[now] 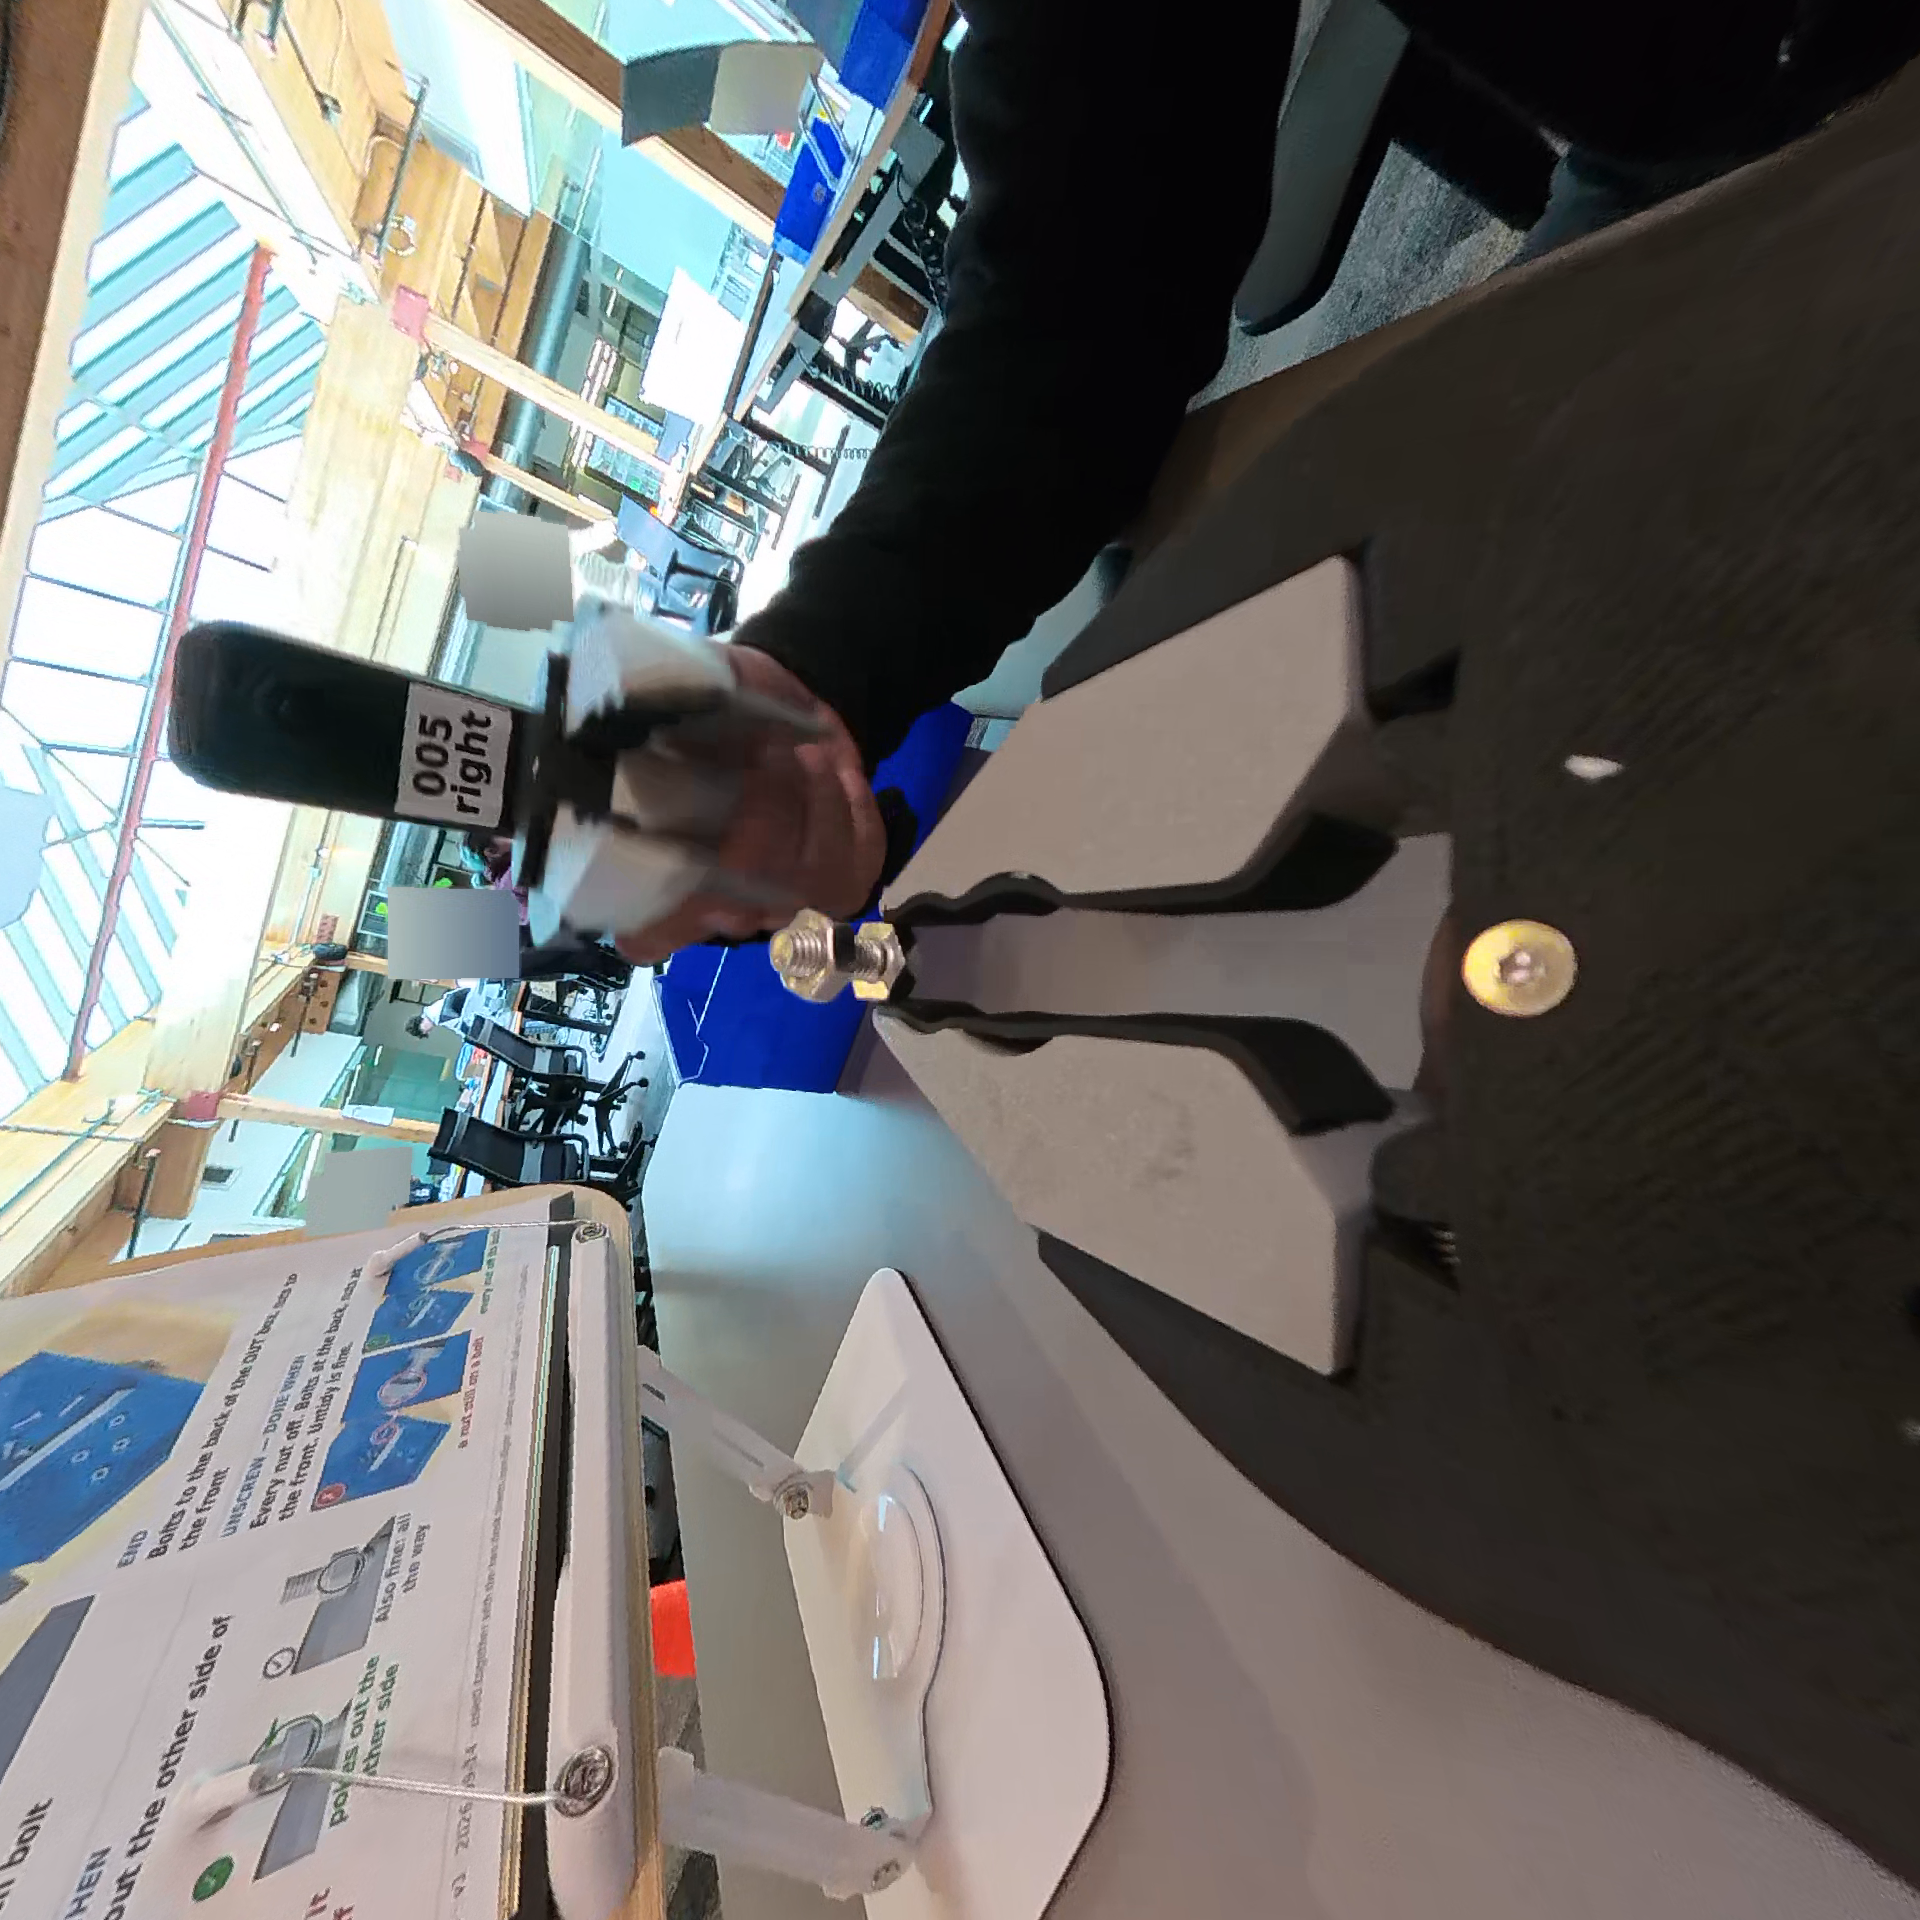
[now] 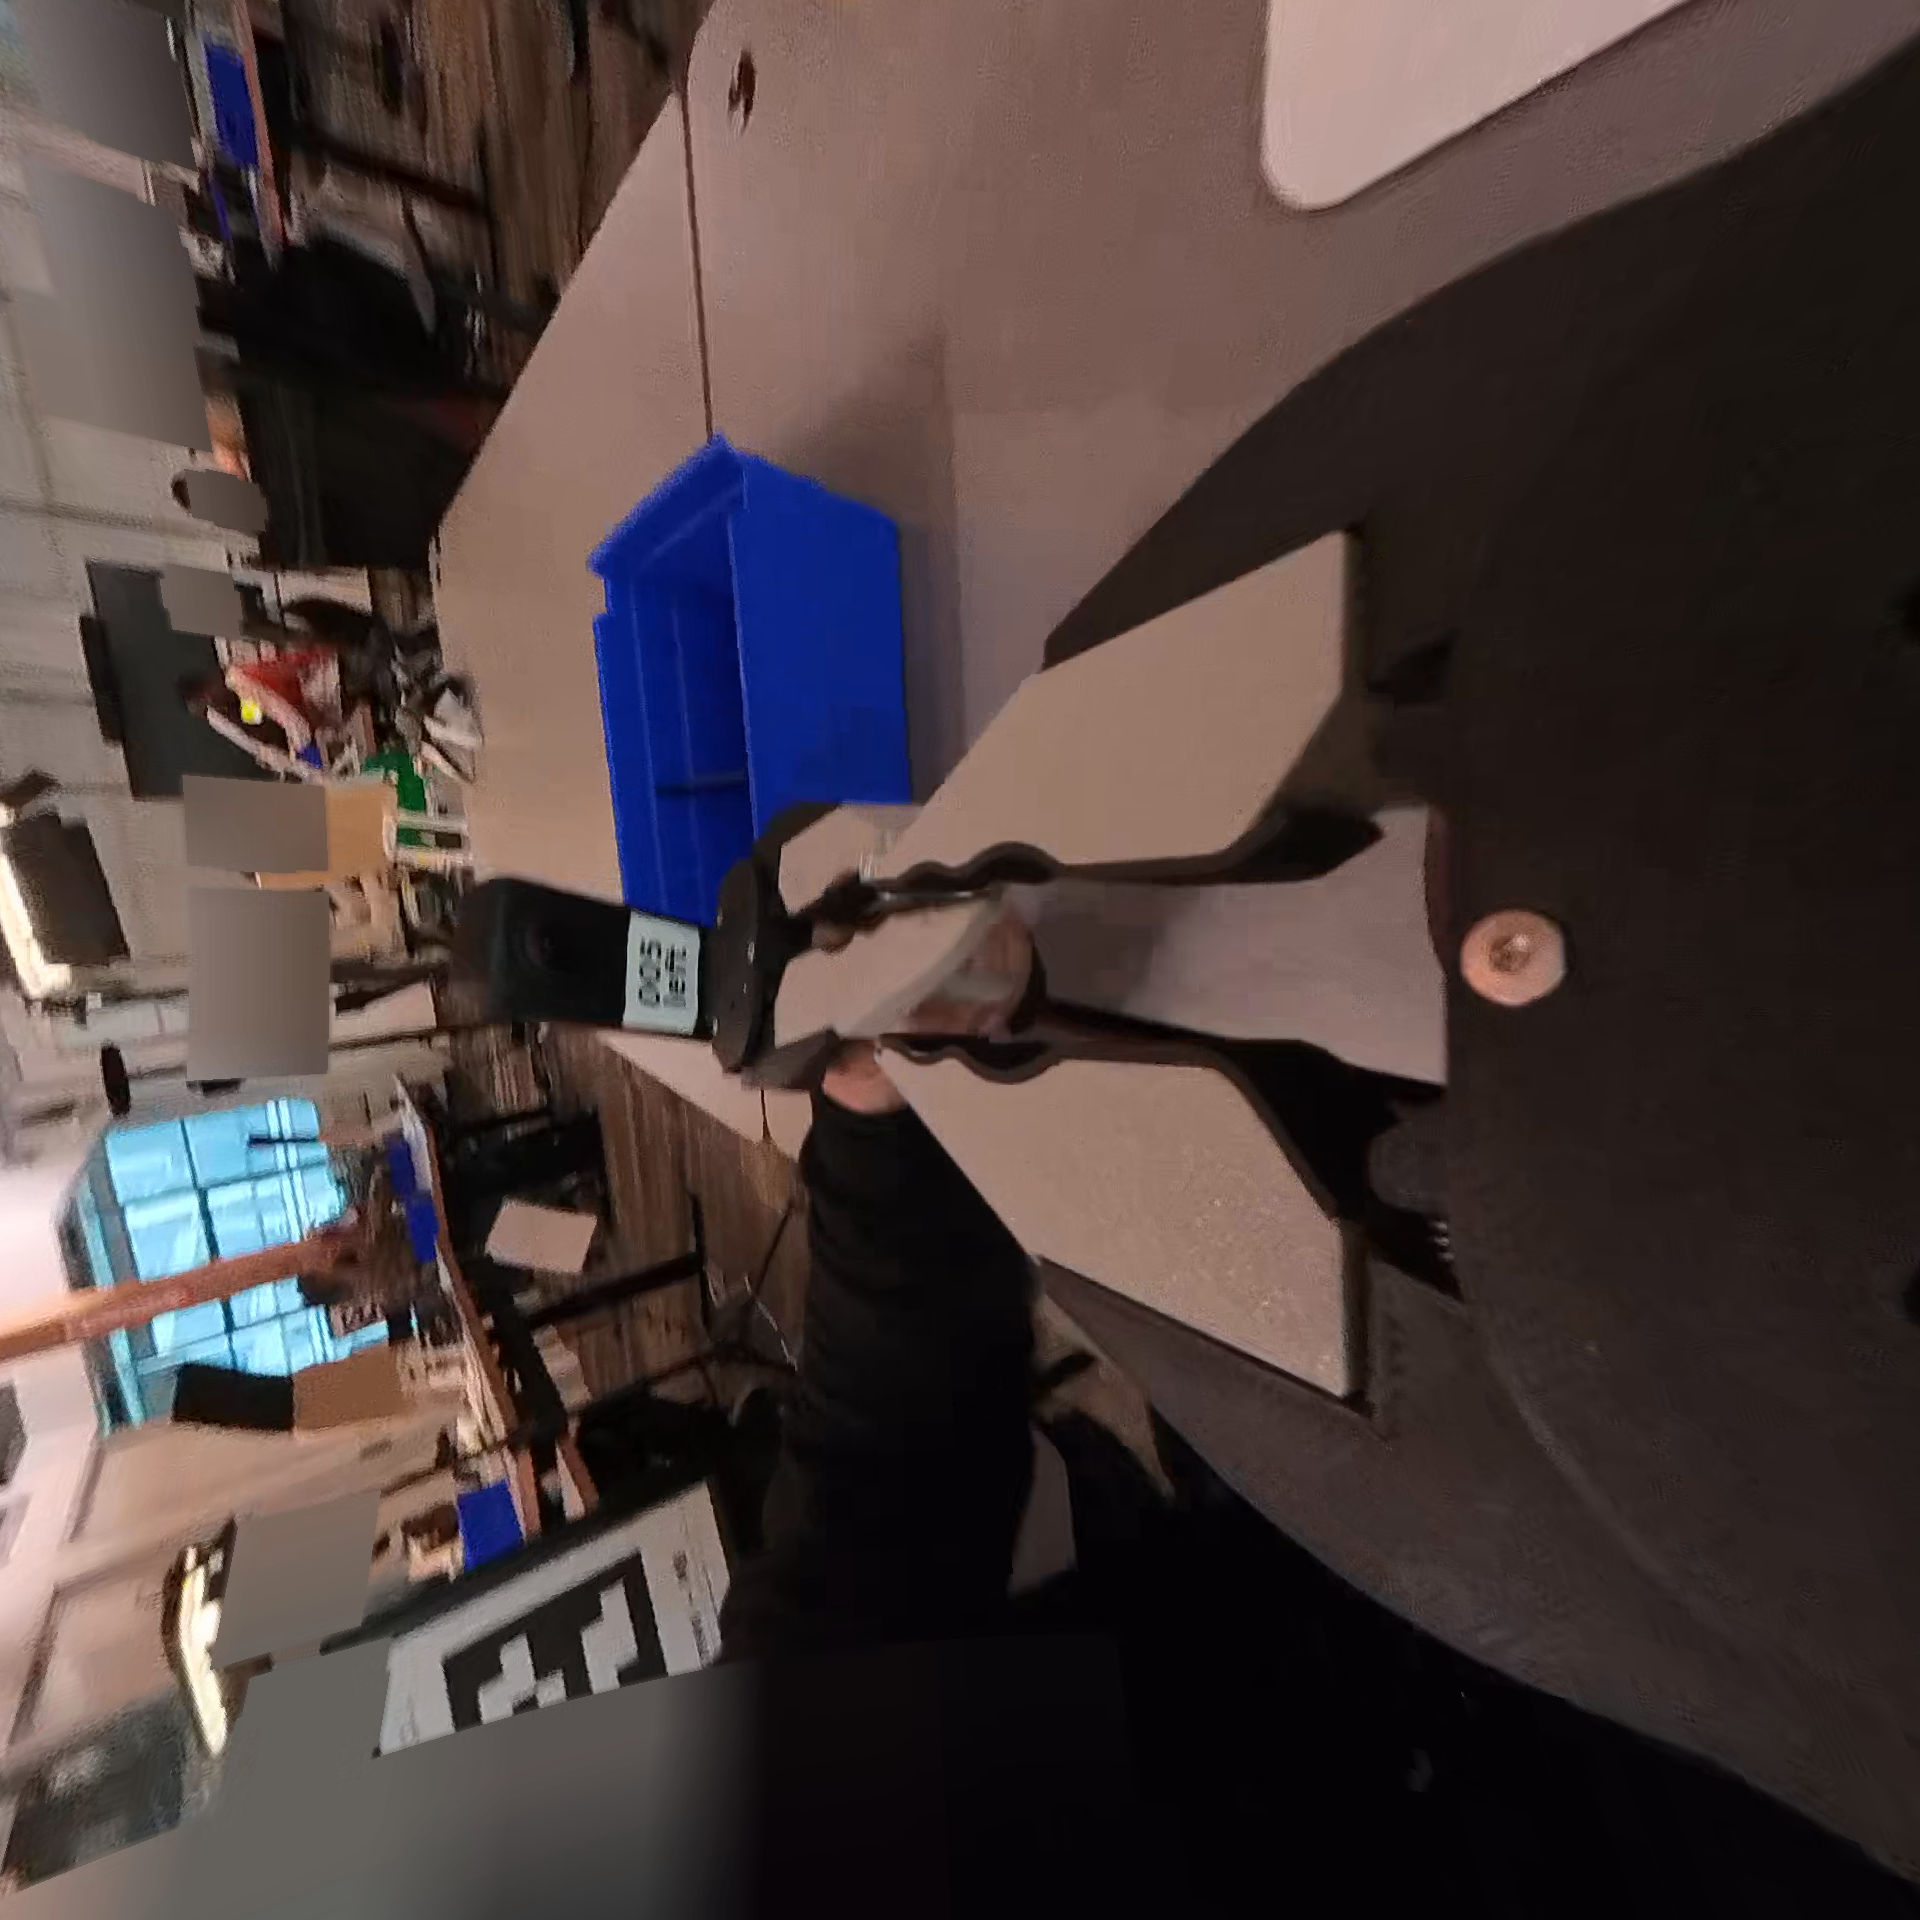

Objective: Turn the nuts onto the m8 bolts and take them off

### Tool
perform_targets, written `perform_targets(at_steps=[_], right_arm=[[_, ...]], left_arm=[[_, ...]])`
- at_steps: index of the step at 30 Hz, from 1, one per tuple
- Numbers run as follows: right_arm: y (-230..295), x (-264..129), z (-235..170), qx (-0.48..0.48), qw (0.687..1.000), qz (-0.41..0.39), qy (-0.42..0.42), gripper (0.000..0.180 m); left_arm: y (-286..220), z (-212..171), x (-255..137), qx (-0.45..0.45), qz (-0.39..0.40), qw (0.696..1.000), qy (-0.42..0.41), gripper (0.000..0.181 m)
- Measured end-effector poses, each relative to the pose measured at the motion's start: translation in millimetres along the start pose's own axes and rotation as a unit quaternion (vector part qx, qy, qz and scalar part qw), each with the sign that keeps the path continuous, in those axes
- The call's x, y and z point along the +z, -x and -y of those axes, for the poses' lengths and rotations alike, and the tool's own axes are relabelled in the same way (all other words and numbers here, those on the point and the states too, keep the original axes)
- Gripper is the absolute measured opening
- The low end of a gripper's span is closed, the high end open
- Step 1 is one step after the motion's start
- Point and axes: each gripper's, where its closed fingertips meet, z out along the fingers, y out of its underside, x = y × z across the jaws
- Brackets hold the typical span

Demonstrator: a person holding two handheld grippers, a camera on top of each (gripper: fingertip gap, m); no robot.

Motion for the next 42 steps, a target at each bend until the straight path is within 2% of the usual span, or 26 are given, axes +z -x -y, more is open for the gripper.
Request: perform_targets(at_steps=[1, 3, 6, 7, 8, 9, 10, 13, 16, 19, 20, 21, 22, 23, 24, 26, 29, 33, 34, 35, 36, 40, 42], right_arm=[[-14.3, 0.1, -2.4, 0.001, 0.999, -0.04, 0.003, 0.028], [-23.4, 3.8, -7.9, 0.007, 0.998, -0.061, 0.008, 0.031], [-4.5, 13.0, -21.6, 0.017, 0.999, -0.001, 0.045, 0.027], [1.0, 12.7, -22.4, 0.017, 0.999, 0.014, 0.05, 0.035], [6.3, 9.8, -20.9, 0.01, 0.998, 0.027, 0.048, 0.031], [21.7, 4.1, -16.8, -0.004, 0.997, 0.074, 0.036, 0.0], [28.1, -0.6, -9.4, -0.005, 0.996, 0.091, 0.017, 0.003], [1.0, -4.7, -2.6, -0.001, 1.0, 0.006, 0.01, 0.026], [-19.2, 1.7, -10.2, -0.006, 0.998, -0.054, 0.022, 0.031], [-6.9, 12.2, -26.5, -0.003, 0.998, -0.015, 0.063, 0.025], [-2.6, 12.2, -27.8, 0.003, 0.998, -0.003, 0.069, 0.033], [1.7, 9.2, -25.5, 0.001, 0.998, 0.009, 0.065, 0.028], [16.8, 3.4, -19.6, -0.009, 0.997, 0.056, 0.049, 0.0], [27.0, -2.4, -10.4, -0.008, 0.996, 0.084, 0.023, 0.0], [25.3, -5.9, -4.3, -0.008, 0.997, 0.077, 0.011, 0.002], [5.6, -6.7, -3.3, -0.006, 1.0, 0.016, 0.015, 0.024], [-11.9, 1.0, -14.0, -0.001, 0.999, -0.033, 0.037, 0.029], [3.4, 9.0, -29.1, 0.006, 0.997, 0.008, 0.078, 0.035], [18.9, 3.5, -26.1, 0.001, 0.996, 0.058, 0.072, 0.0], [38.6, -3.8, -17.5, 0.006, 0.992, 0.119, 0.047, 0.0], [40.5, -8.0, -8.9, 0.009, 0.992, 0.124, 0.026, 0.0], [-15.7, -5.8, -14.7, 0.01, 0.998, -0.041, 0.042, 0.027], [-19.2, 2.0, -26.1, 0.015, 0.997, -0.046, 0.065, 0.029]], left_arm=[[-2.0, -0.9, 1.0, 0.003, -0.003, 1.0, 0.003, 0.011], [-7.4, -3.3, 3.9, 0.012, -0.008, 1.0, 0.01, 0.011], [-9.8, -6.1, 6.4, 0.021, -0.007, 1.0, 0.018, 0.011], [-10.4, -7.2, 6.0, 0.022, -0.011, 0.999, 0.023, 0.011], [-10.3, -6.8, 5.5, 0.02, -0.011, 0.999, 0.022, 0.011], [-6.8, -4.9, 4.6, 0.018, -0.001, 1.0, 0.018, 0.011], [-5.0, -4.4, 3.5, 0.015, 0.001, 1.0, 0.017, 0.011], [-3.3, -4.7, 2.6, 0.007, -0.001, 1.0, 0.017, 0.011], [-8.4, -8.8, 6.2, 0.012, -0.009, 1.0, 0.027, 0.011], [-8.8, -12.4, 8.4, 0.014, -0.008, 0.999, 0.034, 0.011], [-8.3, -13.1, 7.8, 0.014, -0.008, 0.999, 0.036, 0.011], [-7.6, -12.1, 7.1, 0.013, -0.007, 0.999, 0.034, 0.011], [-4.5, -9.8, 5.9, 0.01, 0.001, 1.0, 0.029, 0.011], [-3.2, -9.1, 4.7, 0.006, 0.001, 1.0, 0.029, 0.011], [-2.4, -9.2, 3.8, 0.003, -0.001, 1.0, 0.029, 0.011], [-2.7, -9.7, 4.3, -0.002, -0.004, 1.0, 0.028, 0.011], [-7.9, -14.1, 8.0, 0.006, -0.01, 0.999, 0.039, 0.011], [-8.7, -17.1, 8.5, 0.012, -0.012, 0.999, 0.048, 0.011], [-6.4, -15.8, 8.2, 0.011, -0.004, 0.999, 0.044, 0.011], [-4.6, -14.1, 7.5, 0.007, -0.001, 0.999, 0.04, 0.011], [-4.6, -13.7, 6.6, 0.002, -0.006, 0.999, 0.039, 0.011], [-6.6, -14.2, 7.3, 0.0, -0.012, 0.999, 0.039, 0.011], [-9.3, -16.9, 9.3, 0.008, -0.012, 0.999, 0.047, 0.011]])
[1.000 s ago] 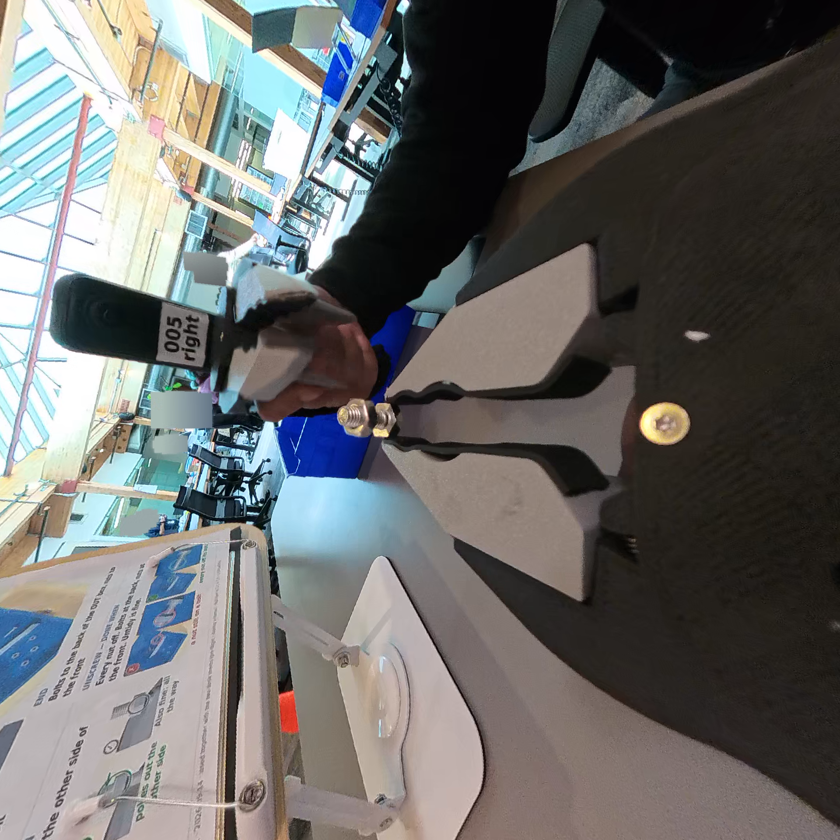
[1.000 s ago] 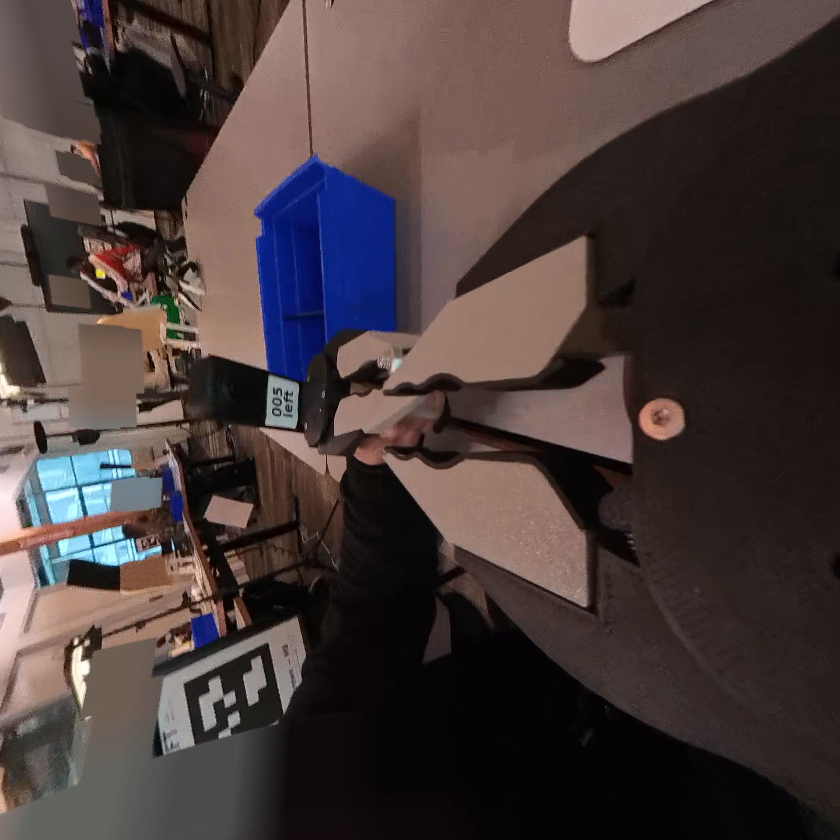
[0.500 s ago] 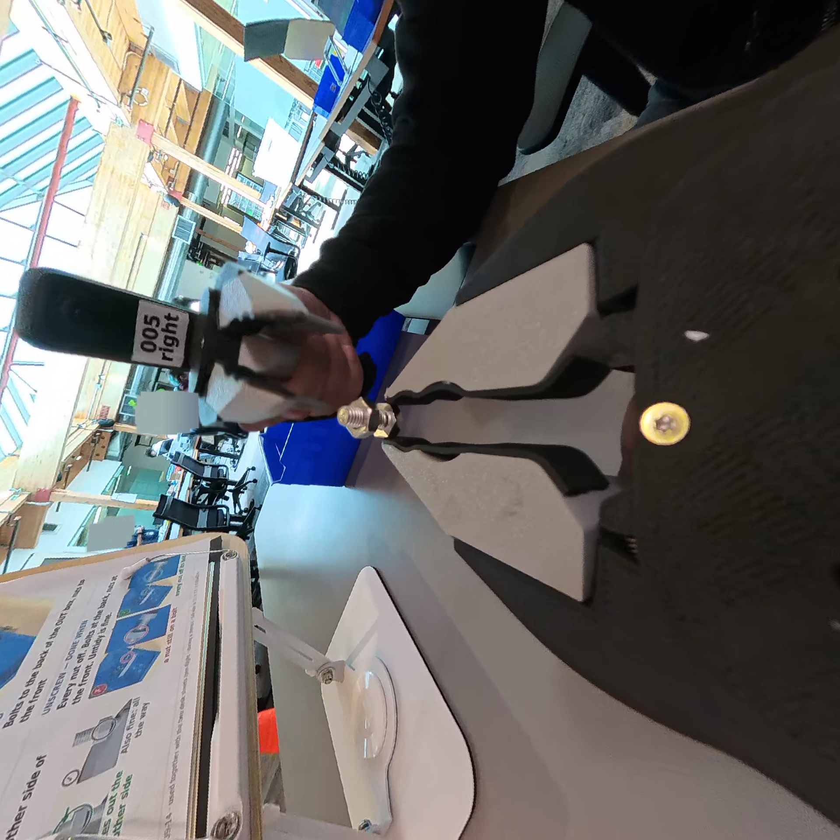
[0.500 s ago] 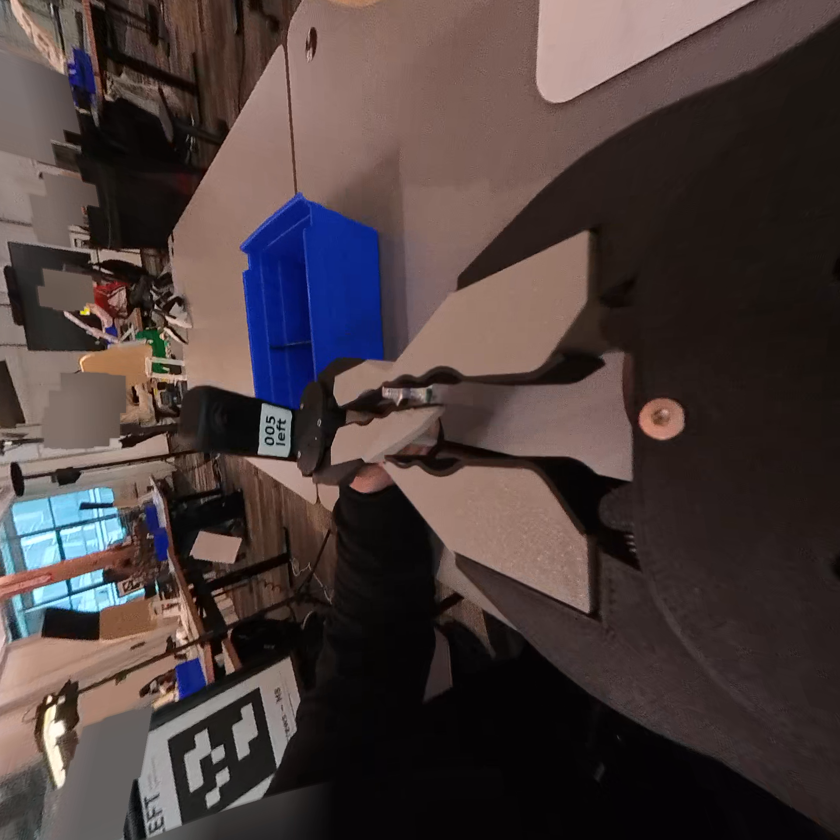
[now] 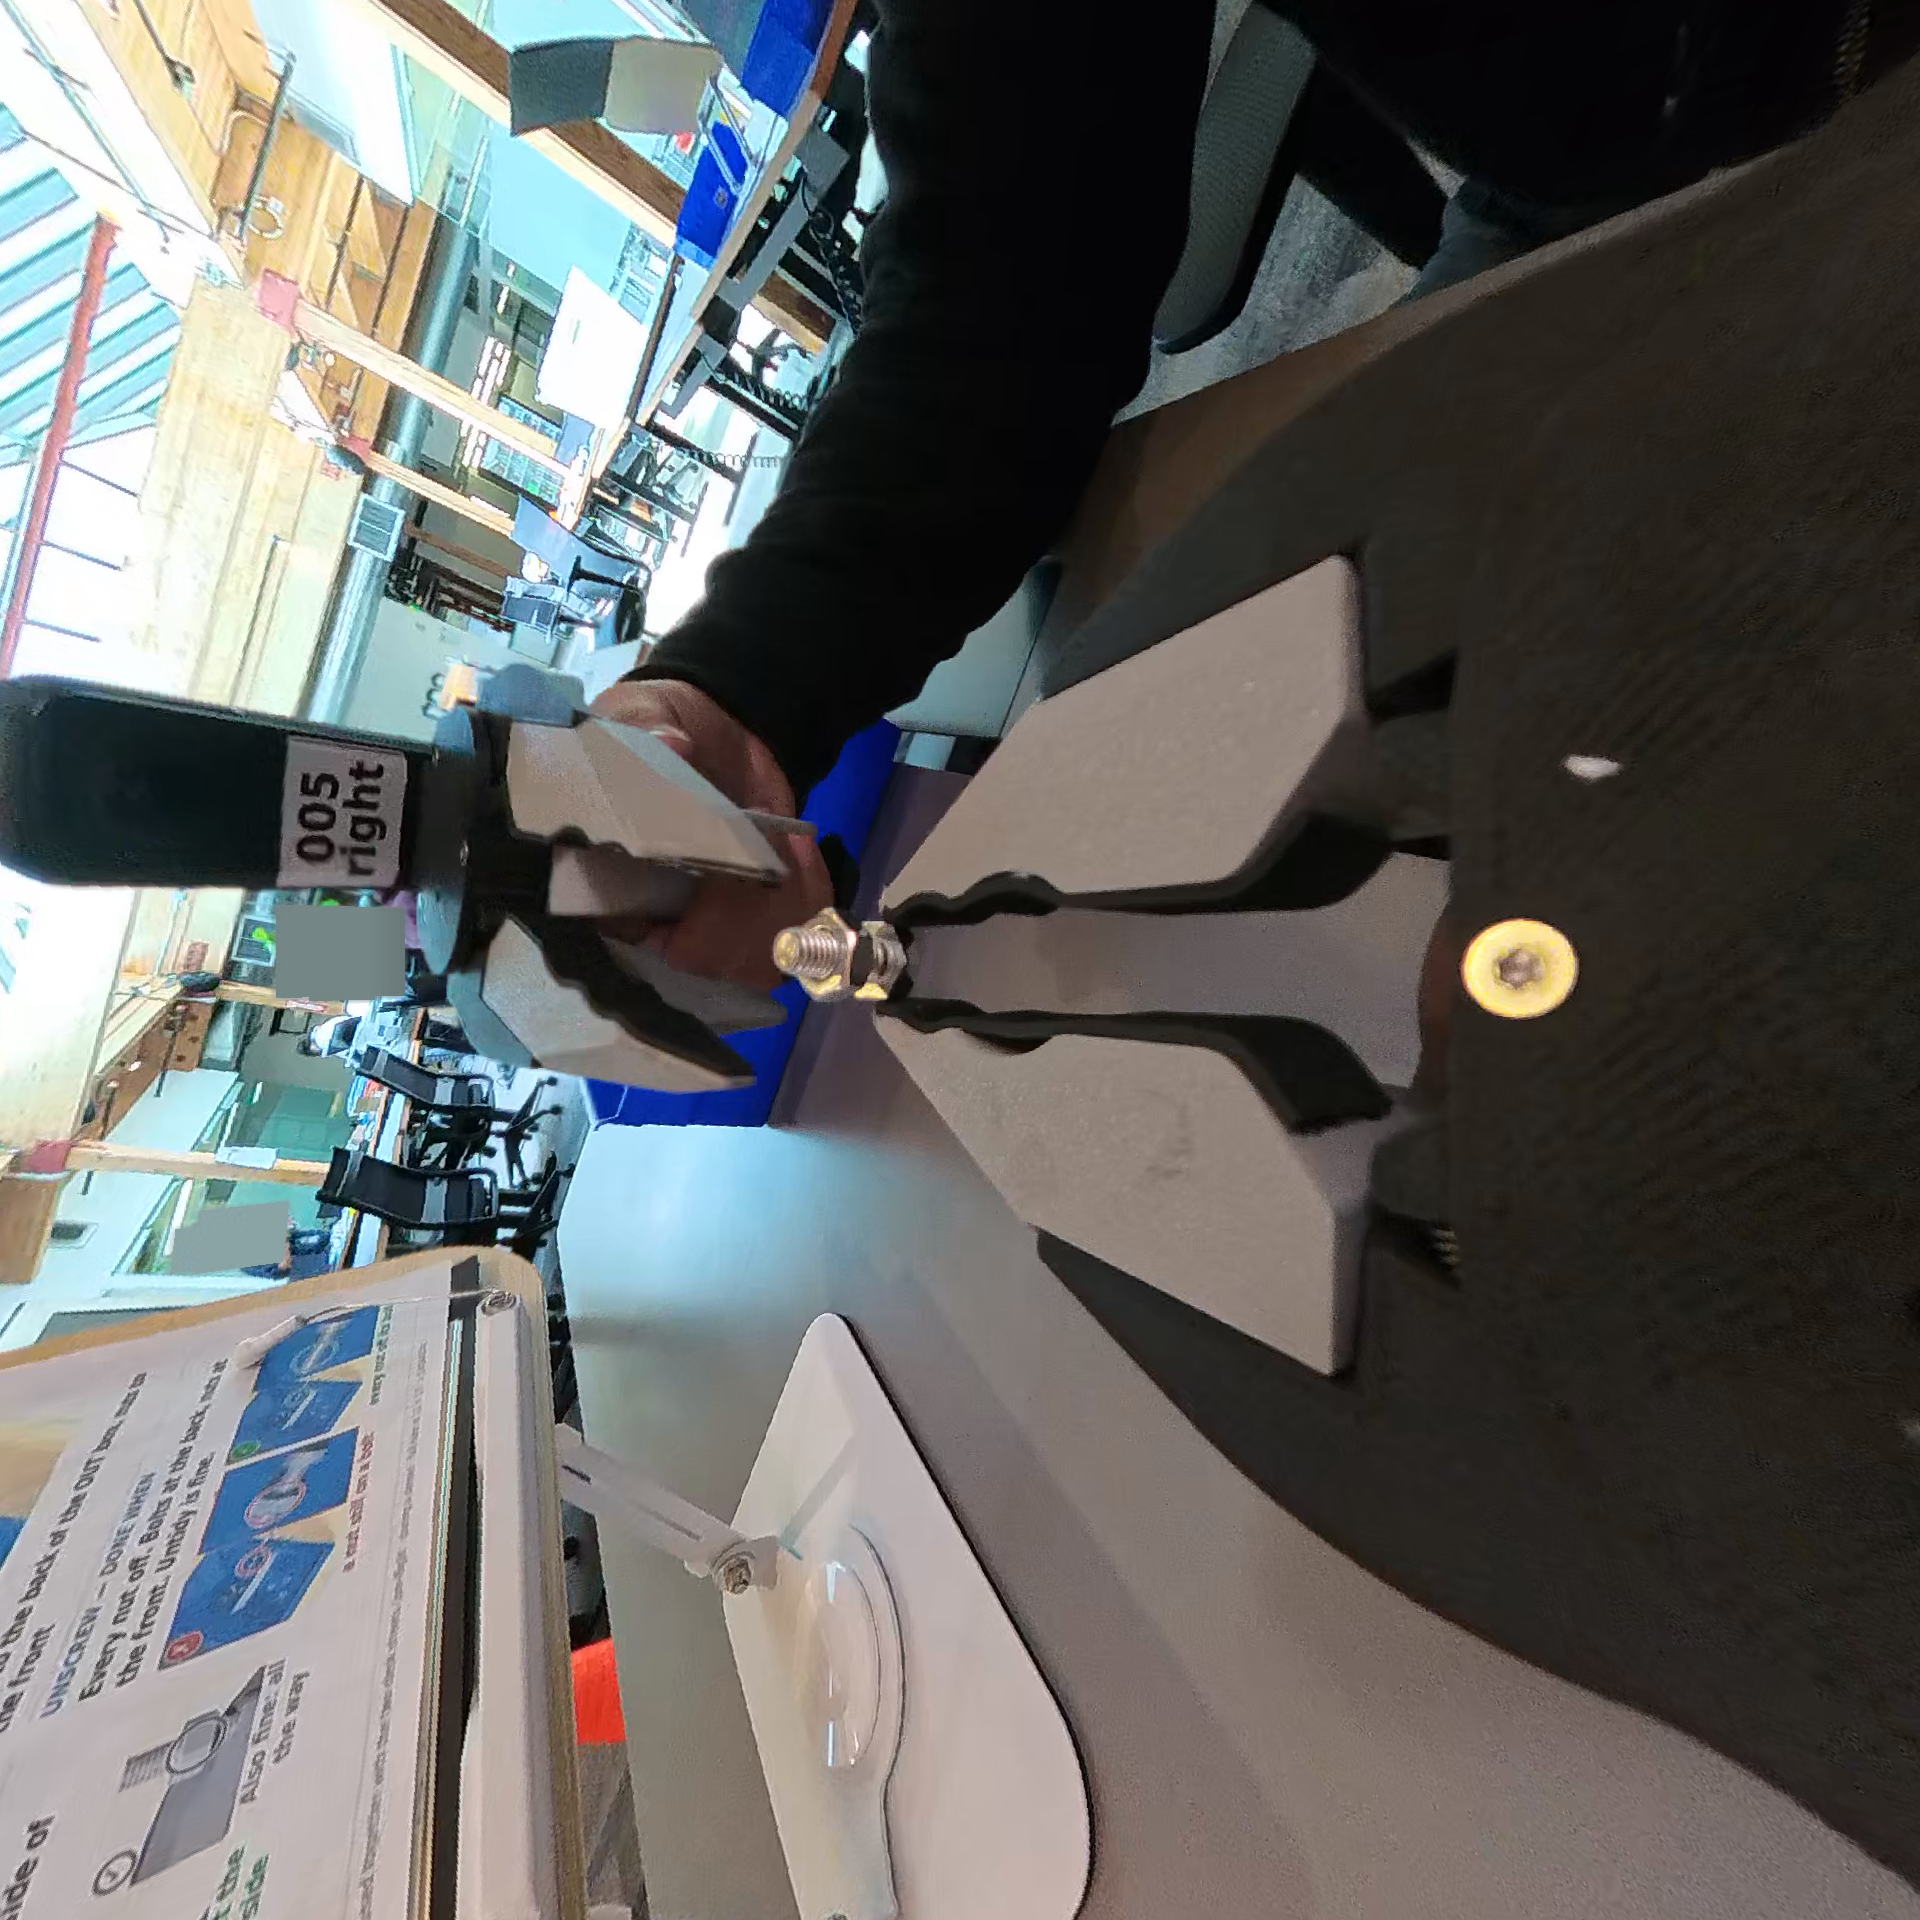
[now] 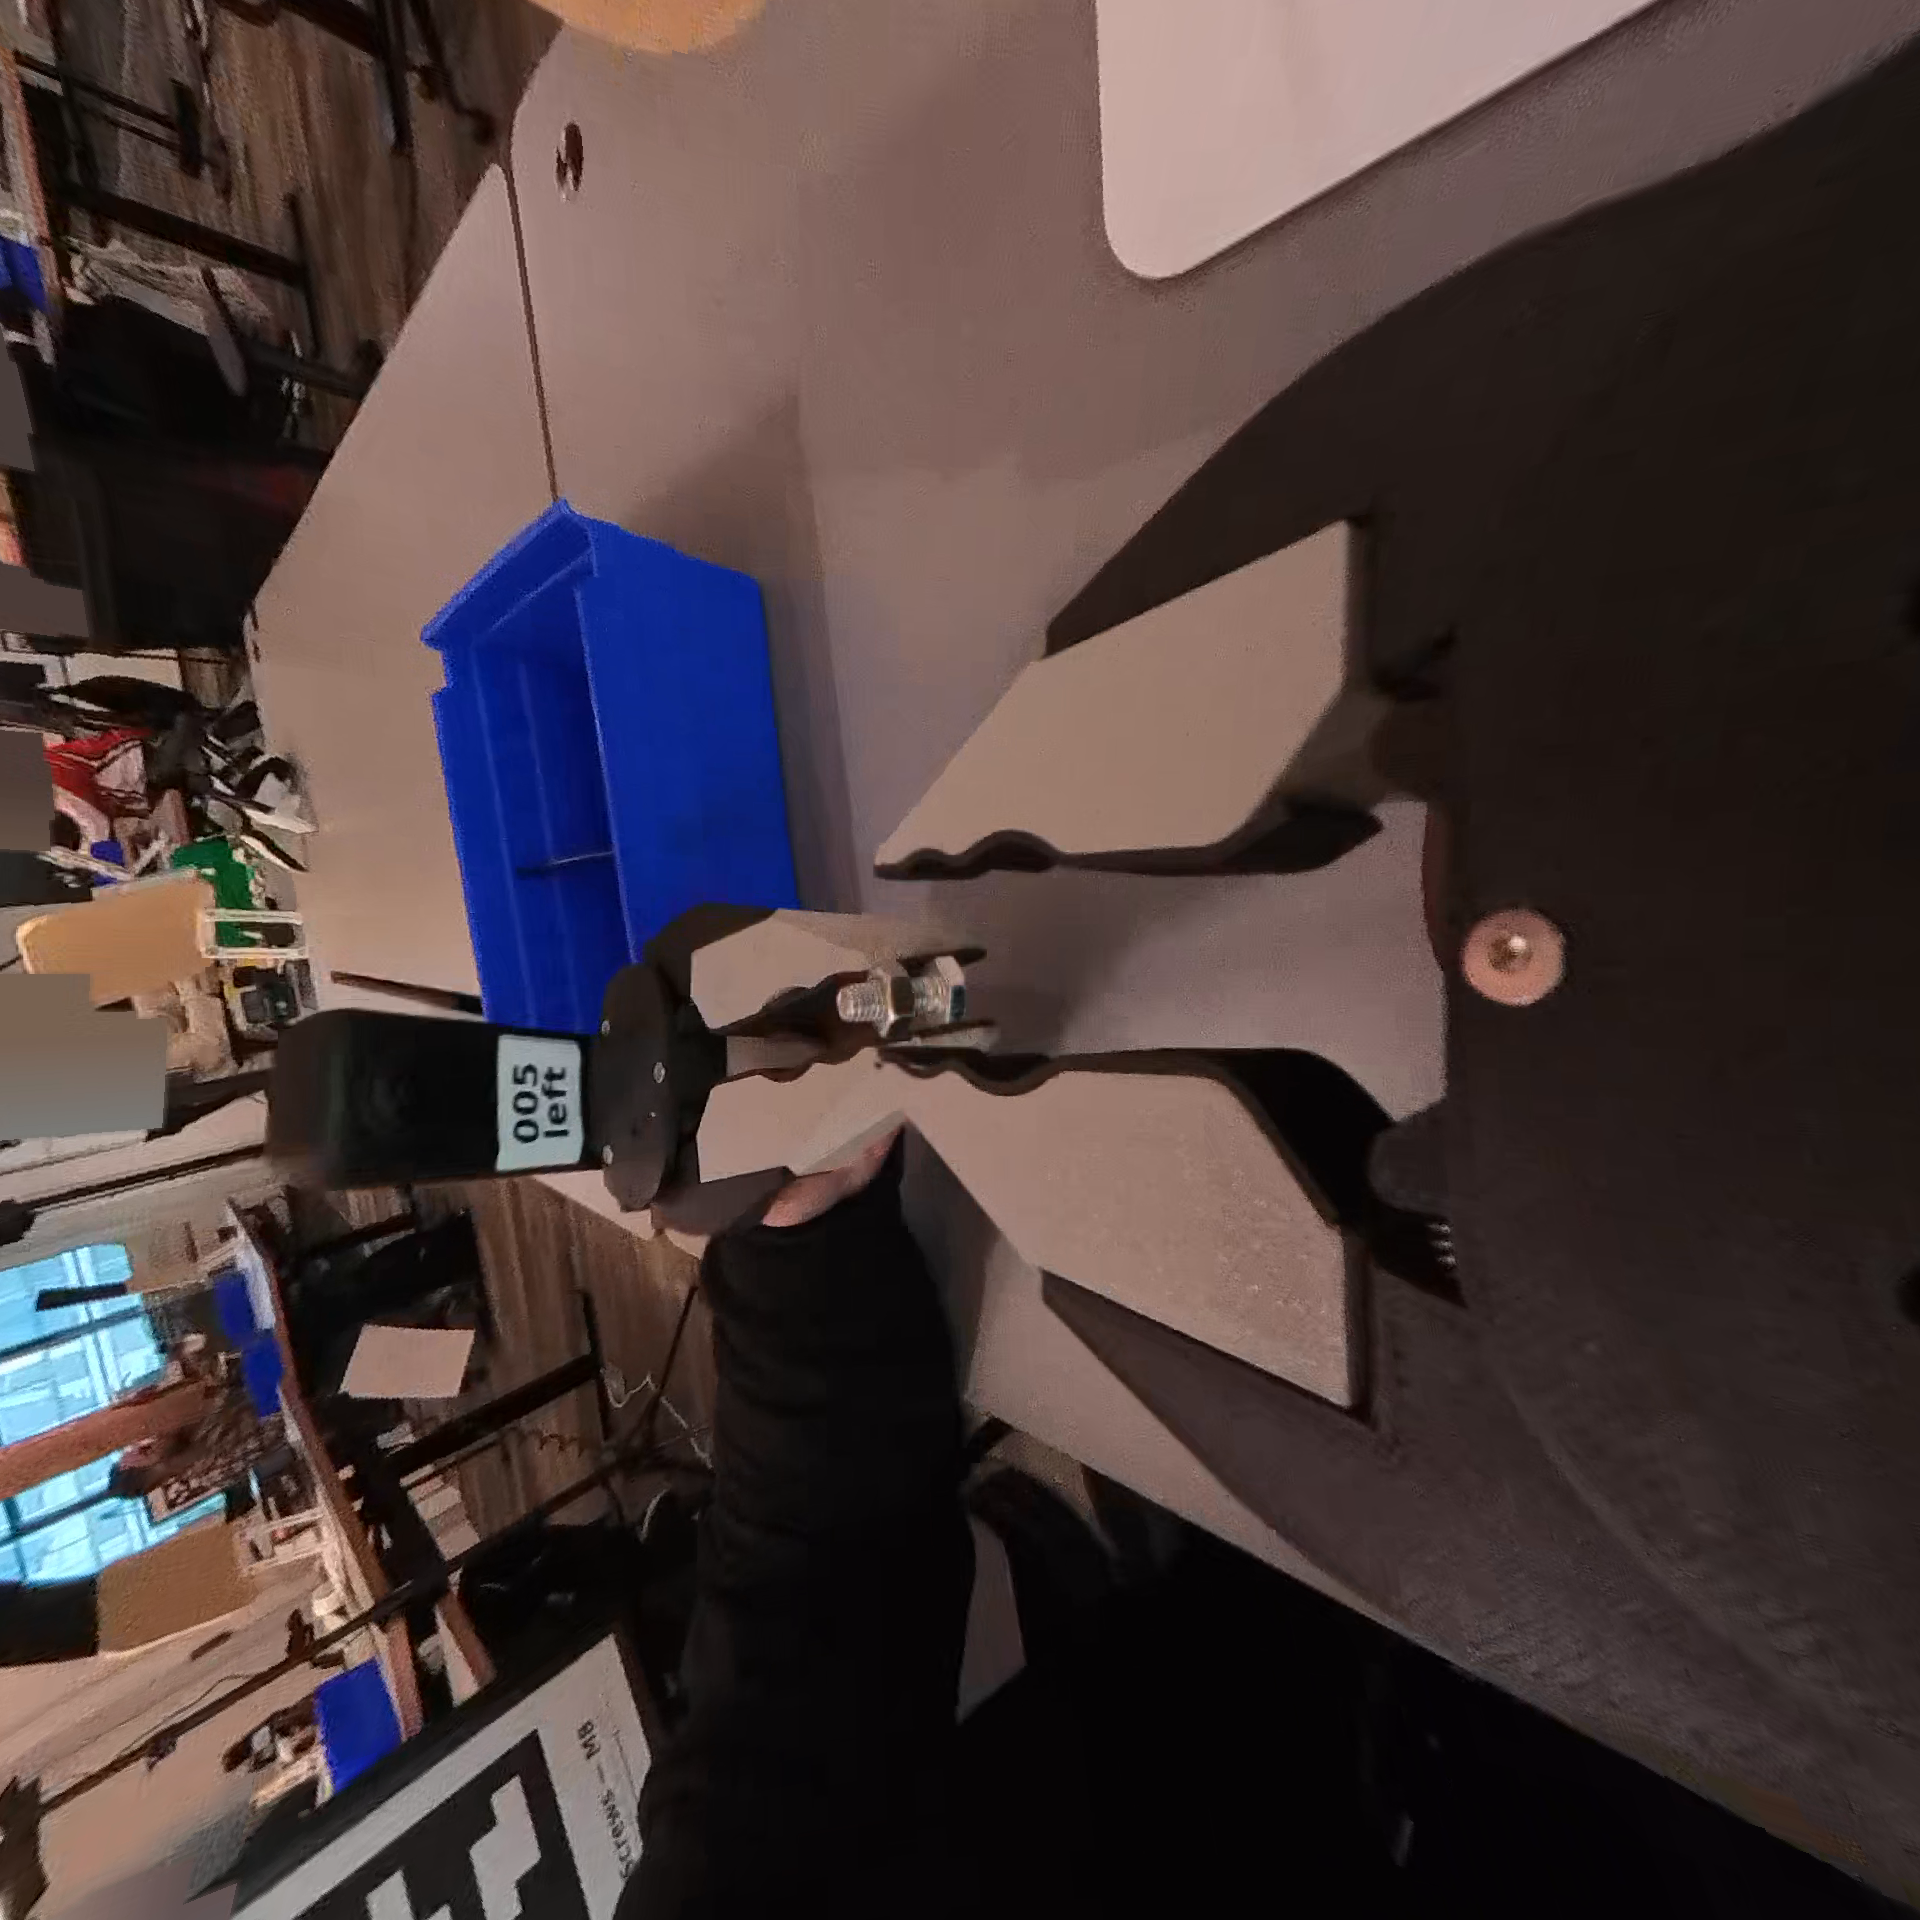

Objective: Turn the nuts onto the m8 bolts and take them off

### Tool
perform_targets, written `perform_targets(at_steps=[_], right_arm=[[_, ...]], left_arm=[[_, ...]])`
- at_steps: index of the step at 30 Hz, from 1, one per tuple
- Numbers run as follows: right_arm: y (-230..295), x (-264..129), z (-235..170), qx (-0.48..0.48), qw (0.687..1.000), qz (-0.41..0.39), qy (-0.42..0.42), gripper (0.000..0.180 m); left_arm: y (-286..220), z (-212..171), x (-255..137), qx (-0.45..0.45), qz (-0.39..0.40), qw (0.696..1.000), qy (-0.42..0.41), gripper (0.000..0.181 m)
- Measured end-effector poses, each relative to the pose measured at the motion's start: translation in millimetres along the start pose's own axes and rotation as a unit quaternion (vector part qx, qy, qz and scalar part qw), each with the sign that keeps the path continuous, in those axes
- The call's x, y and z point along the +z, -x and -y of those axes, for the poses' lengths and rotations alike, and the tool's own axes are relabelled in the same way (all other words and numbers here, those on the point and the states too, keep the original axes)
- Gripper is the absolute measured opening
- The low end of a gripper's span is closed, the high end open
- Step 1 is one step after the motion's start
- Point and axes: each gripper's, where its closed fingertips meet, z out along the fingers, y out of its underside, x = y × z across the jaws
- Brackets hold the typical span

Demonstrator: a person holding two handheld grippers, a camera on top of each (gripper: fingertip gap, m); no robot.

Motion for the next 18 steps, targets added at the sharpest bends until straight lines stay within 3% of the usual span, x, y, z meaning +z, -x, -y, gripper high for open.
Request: perform_targets(at_steps=[2, 3, 4, 5, 6, 7, 9, 12, 15, 16, 18], right_arm=[[13.2, 6.4, -7.9, -0.002, 0.999, 0.038, 0.024, 0.022], [19.3, 6.0, -8.4, -0.006, 0.998, 0.052, 0.027, 0.031], [23.9, 2.3, -7.1, -0.017, 0.998, 0.061, 0.025, 0.028], [37.8, -5.6, -3.0, -0.032, 0.994, 0.102, 0.011, 0.0], [48.6, -13.2, 5.4, -0.032, 0.991, 0.132, -0.013, 0.0], [46.9, -17.1, 12.5, -0.03, 0.991, 0.125, -0.029, 0.002], [23.4, -14.9, 15.7, -0.025, 0.998, 0.053, -0.031, 0.026], [3.1, -2.7, 0.7, -0.017, 1.0, -0.001, 0.006, 0.031], [21.9, 2.8, -9.4, -0.012, 0.998, 0.055, 0.033, 0.025], [37.1, -4.5, -7.8, -0.023, 0.994, 0.104, 0.029, 0.0], [55.7, -19.7, 8.4, -0.024, 0.987, 0.155, -0.013, 0.0]], left_arm=[[0.1, -1.5, 0.7, 0.004, 0.002, 1.0, 0.004, 0.011], [-0.2, -2.0, 0.3, 0.002, 0.0, 1.0, 0.006, 0.011], [-0.6, -0.9, -0.4, 0.0, -0.003, 1.0, 0.003, 0.011], [3.1, 0.7, -1.4, -0.001, 0.008, 1.0, 0.0, 0.011], [4.9, 0.5, -2.4, -0.001, 0.011, 1.0, 0.002, 0.011], [4.4, 0.0, -2.8, -0.006, 0.005, 1.0, 0.003, 0.011], [3.5, -0.6, -1.9, -0.011, 0.001, 1.0, 0.002, 0.011], [-2.3, -3.8, 1.6, -0.001, -0.006, 1.0, 0.012, 0.011], [-0.9, -6.4, 1.6, 0.002, -0.003, 1.0, 0.019, 0.011], [2.6, -5.1, 0.5, -0.002, 0.005, 1.0, 0.015, 0.011], [6.4, -2.6, -2.4, -0.015, 0.005, 1.0, 0.007, 0.011]])
